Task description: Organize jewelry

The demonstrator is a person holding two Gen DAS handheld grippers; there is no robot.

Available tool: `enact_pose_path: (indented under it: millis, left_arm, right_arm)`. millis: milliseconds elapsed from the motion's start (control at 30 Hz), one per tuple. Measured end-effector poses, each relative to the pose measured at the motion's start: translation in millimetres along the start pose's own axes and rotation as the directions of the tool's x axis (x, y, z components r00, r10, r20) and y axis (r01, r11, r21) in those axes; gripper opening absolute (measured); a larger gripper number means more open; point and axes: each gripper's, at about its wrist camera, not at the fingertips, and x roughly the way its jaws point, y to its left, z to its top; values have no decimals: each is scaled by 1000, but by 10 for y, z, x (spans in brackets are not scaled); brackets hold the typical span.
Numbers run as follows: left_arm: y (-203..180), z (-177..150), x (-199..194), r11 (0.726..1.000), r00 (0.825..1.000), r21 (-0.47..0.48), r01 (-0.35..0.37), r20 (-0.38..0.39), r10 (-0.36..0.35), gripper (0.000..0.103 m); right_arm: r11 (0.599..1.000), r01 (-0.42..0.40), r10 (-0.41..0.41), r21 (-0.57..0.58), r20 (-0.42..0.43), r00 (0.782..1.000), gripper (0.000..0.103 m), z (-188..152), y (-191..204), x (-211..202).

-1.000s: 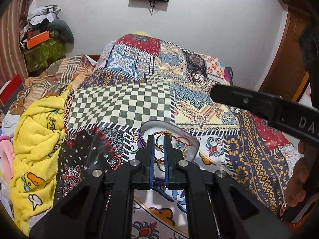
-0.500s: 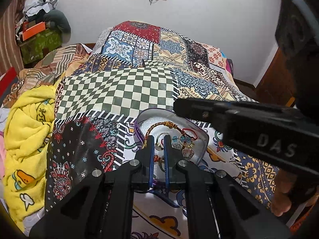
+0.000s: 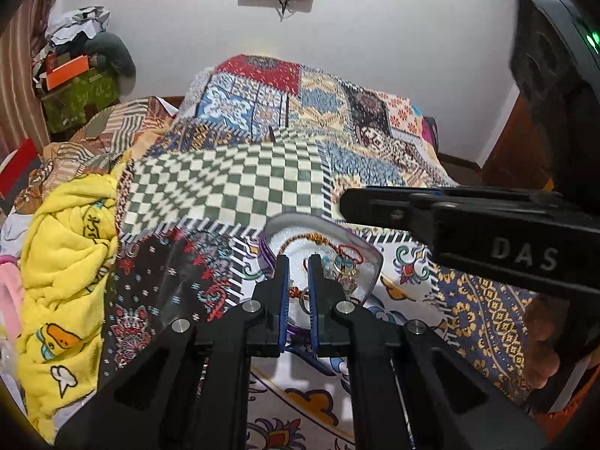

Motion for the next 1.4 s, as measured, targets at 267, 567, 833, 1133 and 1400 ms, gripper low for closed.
enact_pose_path:
  millis: [267,567,833,1133,1400]
  left_arm:
    - [-21,204,-621,1000,992,-18,-8,127,10,7]
    - [-362,336,-1840,999,927,46,-2,374,-16,11]
    - [-734,88,-2782,993,824,93,-72,566,7,47]
    - [-866,-176,-3177,991,790,60,-116,610,56,84]
    - [-835,-259,-3291,994,788,24,-107,612,70,94]
  right_arm:
    - [998,58,-53,-30,153,987,14,6,195,-707]
    - [989,138,-104,-45,440,892,14,-161,628,-1872]
    - [978,206,-164,1,610,775,52,-575,936,-2540]
    - [946,320,-271,49,663,698,92,-801,1099,-2674]
    - [935,349,-294,58,675,677,102,-954,1153,-2737]
